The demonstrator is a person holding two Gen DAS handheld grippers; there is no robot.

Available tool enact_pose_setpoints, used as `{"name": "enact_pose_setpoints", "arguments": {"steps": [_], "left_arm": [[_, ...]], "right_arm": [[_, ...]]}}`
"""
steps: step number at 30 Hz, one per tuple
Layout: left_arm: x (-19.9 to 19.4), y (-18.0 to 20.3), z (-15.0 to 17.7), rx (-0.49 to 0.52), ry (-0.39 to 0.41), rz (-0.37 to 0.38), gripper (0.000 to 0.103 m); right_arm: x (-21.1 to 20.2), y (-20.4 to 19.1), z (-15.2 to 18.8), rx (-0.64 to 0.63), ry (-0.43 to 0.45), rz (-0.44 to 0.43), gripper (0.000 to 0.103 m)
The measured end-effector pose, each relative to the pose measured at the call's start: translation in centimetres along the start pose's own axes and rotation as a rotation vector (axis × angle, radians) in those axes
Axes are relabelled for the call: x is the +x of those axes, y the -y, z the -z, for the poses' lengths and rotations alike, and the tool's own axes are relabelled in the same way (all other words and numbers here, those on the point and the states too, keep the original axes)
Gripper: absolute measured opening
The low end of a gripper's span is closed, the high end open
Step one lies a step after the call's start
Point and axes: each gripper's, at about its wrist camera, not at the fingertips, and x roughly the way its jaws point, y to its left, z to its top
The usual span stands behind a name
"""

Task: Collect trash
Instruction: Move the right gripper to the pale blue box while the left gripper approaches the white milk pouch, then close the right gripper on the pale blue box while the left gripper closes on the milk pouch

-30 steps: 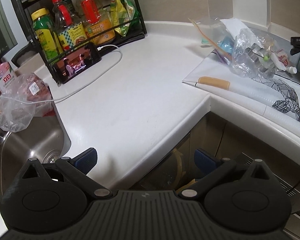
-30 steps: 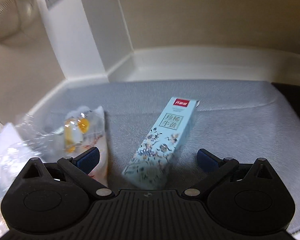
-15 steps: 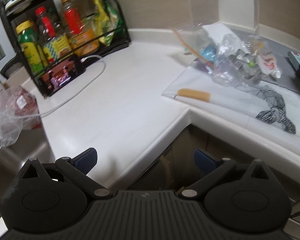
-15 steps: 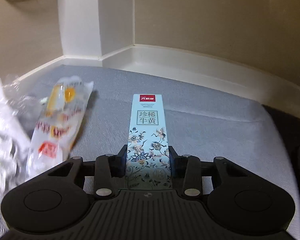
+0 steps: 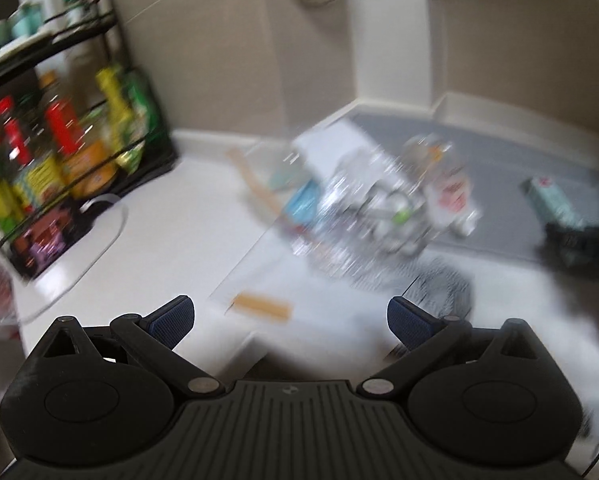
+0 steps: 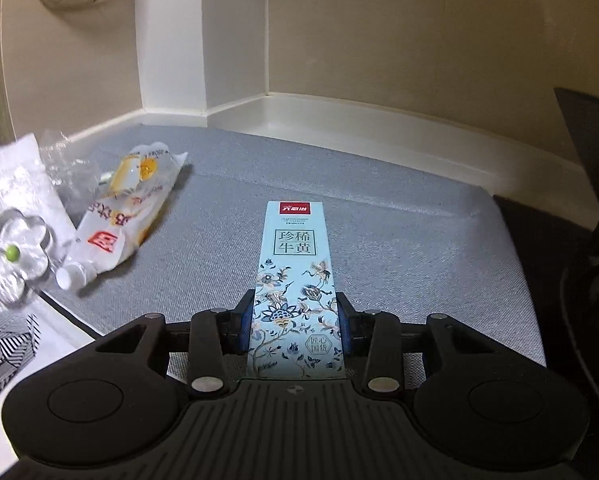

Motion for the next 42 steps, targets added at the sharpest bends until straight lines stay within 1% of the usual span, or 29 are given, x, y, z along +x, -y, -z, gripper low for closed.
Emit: {"name": "enact_pose_setpoints", "arguments": {"steps": [2, 4, 7, 9, 11, 12, 14, 16, 18, 19, 21, 25, 28, 29, 30, 33, 35, 40, 42], "left_arm": [[0.7, 1.5, -1.6, 0.004, 0.010, 0.029, 0.103], [1.6, 3.2, -3.1, 0.005, 0.015, 0.067, 0.103], [3.6, 6.1, -5.7, 0.020, 0.010, 0.167, 0.103], [5.2, 8.2, -7.2, 0.033, -0.008, 0.273, 0.103], [7.3, 10.1, -8.7, 0.025, -0.049, 0.373, 0.103], [8.3, 10.8, -9.3, 0.007, -0.063, 0.402, 0.103], [10.5, 11.8, -10.3, -0.033, -0.095, 0.431, 0.103], [12.8, 12.5, -11.1, -0.061, -0.131, 0.427, 0.103], [14.8, 13.0, -11.6, -0.077, -0.162, 0.409, 0.103], [15.7, 13.2, -11.7, -0.076, -0.176, 0.406, 0.103], [17.2, 13.7, -11.8, -0.065, -0.205, 0.395, 0.103], [19.5, 14.1, -11.8, -0.058, -0.239, 0.387, 0.103], [21.0, 14.2, -11.7, -0.054, -0.265, 0.371, 0.103], [21.4, 14.1, -11.7, -0.052, -0.270, 0.359, 0.103], [21.7, 13.9, -11.6, -0.046, -0.257, 0.346, 0.103], [22.1, 13.6, -11.1, -0.007, -0.227, 0.300, 0.103], [22.2, 13.7, -10.8, 0.042, -0.204, 0.270, 0.103], [22.2, 13.5, -10.5, 0.024, -0.187, 0.260, 0.103], [22.0, 13.6, -10.5, 0.013, -0.198, 0.249, 0.103]], "right_arm": [[0.2, 0.6, -0.1, 0.025, -0.001, -0.010, 0.042], [0.2, 0.9, -0.2, 0.026, -0.002, 0.005, 0.042], [0.2, 1.1, -0.1, 0.031, -0.003, 0.007, 0.043], [0.2, 1.0, -0.1, 0.024, -0.005, 0.004, 0.047], [0.3, 1.1, 0.0, 0.024, -0.006, -0.005, 0.050], [0.3, 1.1, -0.1, 0.026, -0.006, -0.009, 0.052], [0.3, 1.2, -0.1, 0.032, -0.006, -0.014, 0.055], [0.4, 1.3, -0.1, 0.035, -0.008, -0.020, 0.060], [0.6, 1.4, -0.2, 0.033, -0.011, -0.020, 0.069], [0.7, 1.4, -0.2, 0.029, -0.014, -0.017, 0.072], [0.9, 1.3, -0.3, 0.023, -0.023, 0.002, 0.082], [1.2, 1.4, -0.4, 0.025, -0.033, 0.009, 0.089], [1.5, 1.4, -0.4, 0.023, -0.045, 0.011, 0.097], [1.6, 1.4, -0.4, 0.023, -0.048, 0.011, 0.099], [1.6, 1.4, -0.4, 0.022, -0.052, 0.010, 0.102], [1.8, 1.0, -0.4, 0.006, -0.063, 0.021, 0.103], [2.0, 0.9, -0.6, 0.002, -0.064, 0.024, 0.103], [2.3, 0.8, -0.6, 0.012, -0.063, 0.027, 0.103], [2.4, 0.8, -0.7, 0.011, -0.064, 0.027, 0.103]]}}
